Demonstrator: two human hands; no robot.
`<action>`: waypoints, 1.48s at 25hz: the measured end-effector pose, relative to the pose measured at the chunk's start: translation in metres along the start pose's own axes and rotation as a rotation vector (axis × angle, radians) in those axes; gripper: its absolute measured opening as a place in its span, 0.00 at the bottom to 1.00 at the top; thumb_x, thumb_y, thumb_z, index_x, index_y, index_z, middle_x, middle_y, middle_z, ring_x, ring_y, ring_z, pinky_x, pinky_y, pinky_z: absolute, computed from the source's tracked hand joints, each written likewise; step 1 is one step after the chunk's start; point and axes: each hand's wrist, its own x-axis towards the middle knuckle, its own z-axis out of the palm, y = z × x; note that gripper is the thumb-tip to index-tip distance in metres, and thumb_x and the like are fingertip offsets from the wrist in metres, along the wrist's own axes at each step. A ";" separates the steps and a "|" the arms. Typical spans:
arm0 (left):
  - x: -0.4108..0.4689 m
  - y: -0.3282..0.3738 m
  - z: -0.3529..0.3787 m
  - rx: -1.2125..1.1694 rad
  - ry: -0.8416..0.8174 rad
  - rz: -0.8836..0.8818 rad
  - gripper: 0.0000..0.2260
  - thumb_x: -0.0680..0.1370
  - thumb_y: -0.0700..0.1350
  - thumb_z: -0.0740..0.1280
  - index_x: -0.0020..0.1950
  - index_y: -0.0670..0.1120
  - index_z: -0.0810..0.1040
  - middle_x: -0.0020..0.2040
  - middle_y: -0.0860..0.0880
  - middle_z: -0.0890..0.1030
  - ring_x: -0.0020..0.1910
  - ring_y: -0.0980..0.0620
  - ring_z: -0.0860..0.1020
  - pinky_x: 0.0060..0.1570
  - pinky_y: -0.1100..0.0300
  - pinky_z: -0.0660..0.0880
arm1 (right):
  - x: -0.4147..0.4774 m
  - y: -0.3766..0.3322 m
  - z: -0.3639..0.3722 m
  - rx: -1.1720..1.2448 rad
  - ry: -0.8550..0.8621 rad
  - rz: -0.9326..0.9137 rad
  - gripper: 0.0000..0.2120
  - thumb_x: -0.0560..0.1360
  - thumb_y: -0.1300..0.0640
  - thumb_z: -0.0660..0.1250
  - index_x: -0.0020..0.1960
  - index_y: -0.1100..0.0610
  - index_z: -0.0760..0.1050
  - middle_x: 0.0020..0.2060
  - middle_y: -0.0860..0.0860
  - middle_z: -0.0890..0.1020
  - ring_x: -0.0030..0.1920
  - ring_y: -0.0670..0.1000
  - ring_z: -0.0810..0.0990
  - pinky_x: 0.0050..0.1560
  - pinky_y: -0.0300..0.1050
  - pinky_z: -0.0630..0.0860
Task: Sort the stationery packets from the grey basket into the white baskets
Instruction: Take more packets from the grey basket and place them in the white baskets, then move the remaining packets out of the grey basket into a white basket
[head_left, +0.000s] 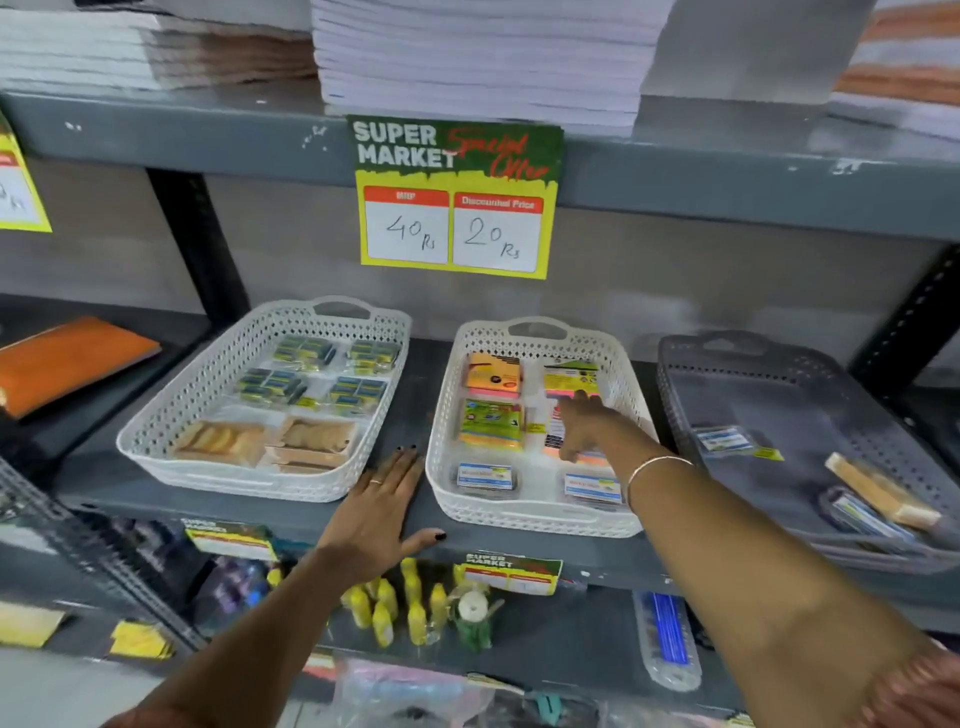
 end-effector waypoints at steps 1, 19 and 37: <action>0.002 0.001 0.002 0.004 -0.015 0.004 0.46 0.69 0.74 0.40 0.73 0.41 0.57 0.74 0.42 0.63 0.73 0.44 0.61 0.69 0.45 0.60 | 0.004 0.002 0.003 0.001 -0.006 -0.003 0.44 0.67 0.59 0.72 0.76 0.59 0.52 0.70 0.60 0.62 0.71 0.60 0.63 0.65 0.54 0.71; 0.003 0.003 -0.003 -0.483 0.183 -0.111 0.29 0.75 0.61 0.55 0.70 0.45 0.61 0.66 0.42 0.73 0.63 0.42 0.73 0.60 0.51 0.69 | -0.002 0.041 -0.023 0.305 0.390 -0.001 0.27 0.76 0.50 0.64 0.71 0.60 0.64 0.68 0.60 0.71 0.68 0.60 0.71 0.64 0.53 0.73; 0.128 0.241 -0.021 -0.016 -0.212 0.597 0.33 0.76 0.62 0.58 0.76 0.52 0.50 0.78 0.48 0.47 0.76 0.51 0.42 0.74 0.48 0.46 | -0.032 0.198 0.043 0.148 0.220 0.106 0.31 0.74 0.62 0.65 0.75 0.54 0.60 0.71 0.58 0.67 0.70 0.60 0.66 0.68 0.54 0.69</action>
